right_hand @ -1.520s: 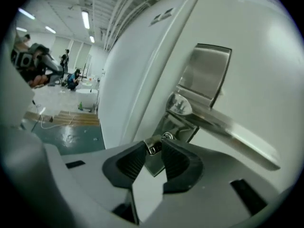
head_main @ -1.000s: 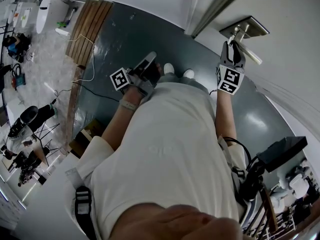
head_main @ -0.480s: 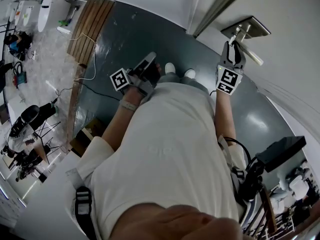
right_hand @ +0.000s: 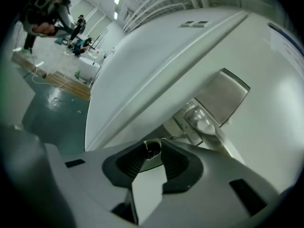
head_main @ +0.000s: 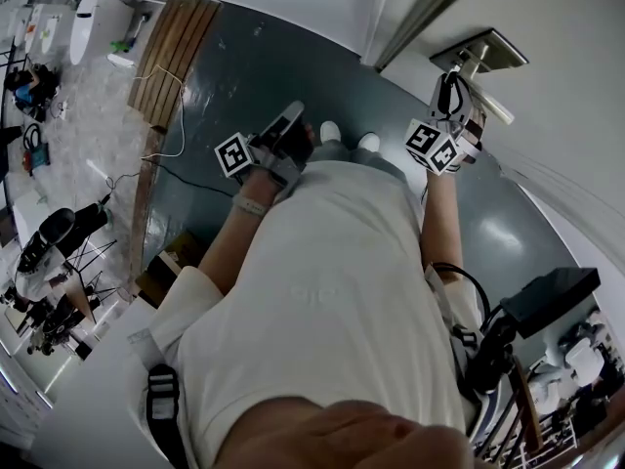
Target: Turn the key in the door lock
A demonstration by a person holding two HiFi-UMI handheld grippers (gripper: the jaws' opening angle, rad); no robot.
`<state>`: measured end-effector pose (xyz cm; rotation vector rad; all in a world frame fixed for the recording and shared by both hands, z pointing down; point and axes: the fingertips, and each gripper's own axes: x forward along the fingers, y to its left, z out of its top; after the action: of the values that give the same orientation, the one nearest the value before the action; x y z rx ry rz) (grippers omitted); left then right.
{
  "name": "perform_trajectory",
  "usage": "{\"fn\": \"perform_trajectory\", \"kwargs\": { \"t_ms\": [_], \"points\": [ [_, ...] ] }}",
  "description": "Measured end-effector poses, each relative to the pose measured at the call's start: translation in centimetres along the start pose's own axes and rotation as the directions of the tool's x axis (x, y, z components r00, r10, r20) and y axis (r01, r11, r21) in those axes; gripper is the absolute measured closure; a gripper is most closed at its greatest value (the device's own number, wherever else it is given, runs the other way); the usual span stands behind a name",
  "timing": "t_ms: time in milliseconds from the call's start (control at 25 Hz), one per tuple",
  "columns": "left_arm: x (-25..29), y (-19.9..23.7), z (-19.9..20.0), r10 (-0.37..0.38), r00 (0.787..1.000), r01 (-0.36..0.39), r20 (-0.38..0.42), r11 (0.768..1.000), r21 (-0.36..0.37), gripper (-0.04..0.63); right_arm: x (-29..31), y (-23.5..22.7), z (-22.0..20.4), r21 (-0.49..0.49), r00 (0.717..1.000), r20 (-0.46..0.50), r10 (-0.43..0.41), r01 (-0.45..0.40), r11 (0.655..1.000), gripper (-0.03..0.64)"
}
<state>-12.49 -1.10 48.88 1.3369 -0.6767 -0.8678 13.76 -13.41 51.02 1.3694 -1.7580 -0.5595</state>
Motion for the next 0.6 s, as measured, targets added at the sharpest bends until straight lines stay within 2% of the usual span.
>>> {"fn": "perform_trajectory", "kwargs": {
  "t_ms": [200,400,600],
  "points": [
    [-0.2,0.2,0.2,-0.006,1.000,0.006,0.017,1.000,-0.015,0.589,0.8,0.4,0.3,-0.160,0.999,0.002,0.040,-0.039,0.986,0.509],
    [-0.5,0.3,0.6,-0.011,0.999,0.012,0.039,1.000,-0.029,0.589,-0.5,-0.1,-0.4,-0.220,1.000,-0.009,0.025,-0.026,0.975,0.506],
    [-0.2,0.7,0.4,-0.009,1.000,0.010,0.028,0.999,-0.036,0.589,-1.3,0.4,-0.6,-0.272,1.000,0.008,0.006,-0.004,0.962,0.506]
  ]
}}
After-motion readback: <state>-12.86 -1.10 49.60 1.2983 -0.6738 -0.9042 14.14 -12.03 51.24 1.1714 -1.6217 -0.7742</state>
